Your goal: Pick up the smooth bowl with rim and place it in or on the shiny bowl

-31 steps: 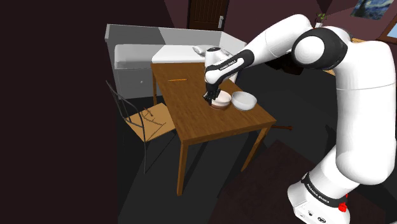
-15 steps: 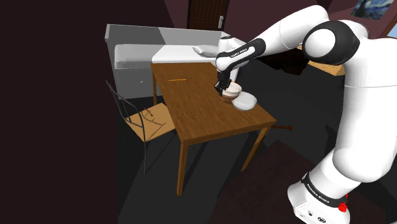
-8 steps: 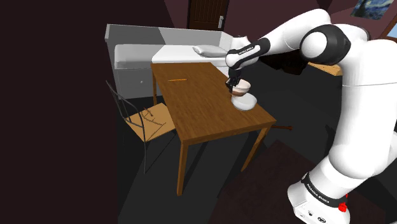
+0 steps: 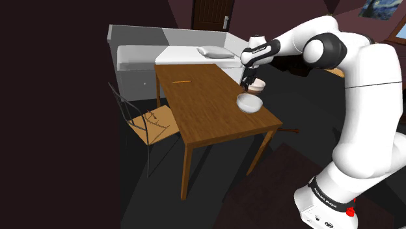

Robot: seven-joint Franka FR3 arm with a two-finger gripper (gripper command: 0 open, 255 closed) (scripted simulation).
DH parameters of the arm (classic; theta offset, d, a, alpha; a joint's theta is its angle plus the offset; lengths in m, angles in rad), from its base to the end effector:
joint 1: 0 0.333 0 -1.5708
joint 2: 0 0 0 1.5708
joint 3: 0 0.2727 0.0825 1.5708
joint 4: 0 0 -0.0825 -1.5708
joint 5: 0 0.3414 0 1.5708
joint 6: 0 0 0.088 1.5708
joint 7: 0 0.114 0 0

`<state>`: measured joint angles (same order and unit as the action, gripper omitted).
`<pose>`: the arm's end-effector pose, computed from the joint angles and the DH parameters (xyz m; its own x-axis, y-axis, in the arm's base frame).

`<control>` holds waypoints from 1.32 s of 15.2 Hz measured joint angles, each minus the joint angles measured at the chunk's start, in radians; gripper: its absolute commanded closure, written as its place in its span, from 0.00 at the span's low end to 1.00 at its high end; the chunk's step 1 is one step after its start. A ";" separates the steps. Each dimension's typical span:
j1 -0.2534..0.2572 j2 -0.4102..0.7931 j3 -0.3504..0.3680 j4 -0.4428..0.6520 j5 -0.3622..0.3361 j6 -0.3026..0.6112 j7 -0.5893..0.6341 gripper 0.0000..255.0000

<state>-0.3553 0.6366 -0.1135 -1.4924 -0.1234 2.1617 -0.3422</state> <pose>0.5857 -0.2905 0.2841 0.9987 -0.0389 -0.0315 -0.0330 -0.9848 0.1705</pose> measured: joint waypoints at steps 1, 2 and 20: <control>-0.016 0.013 -0.002 0.020 0.004 -0.004 -0.020 1.00; -0.023 0.022 -0.003 0.026 0.006 0.000 -0.027 1.00; -0.034 0.138 -0.002 0.016 0.006 0.127 -0.018 1.00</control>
<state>-0.3892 0.7746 -0.1152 -1.4769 -0.1169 2.2882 -0.3602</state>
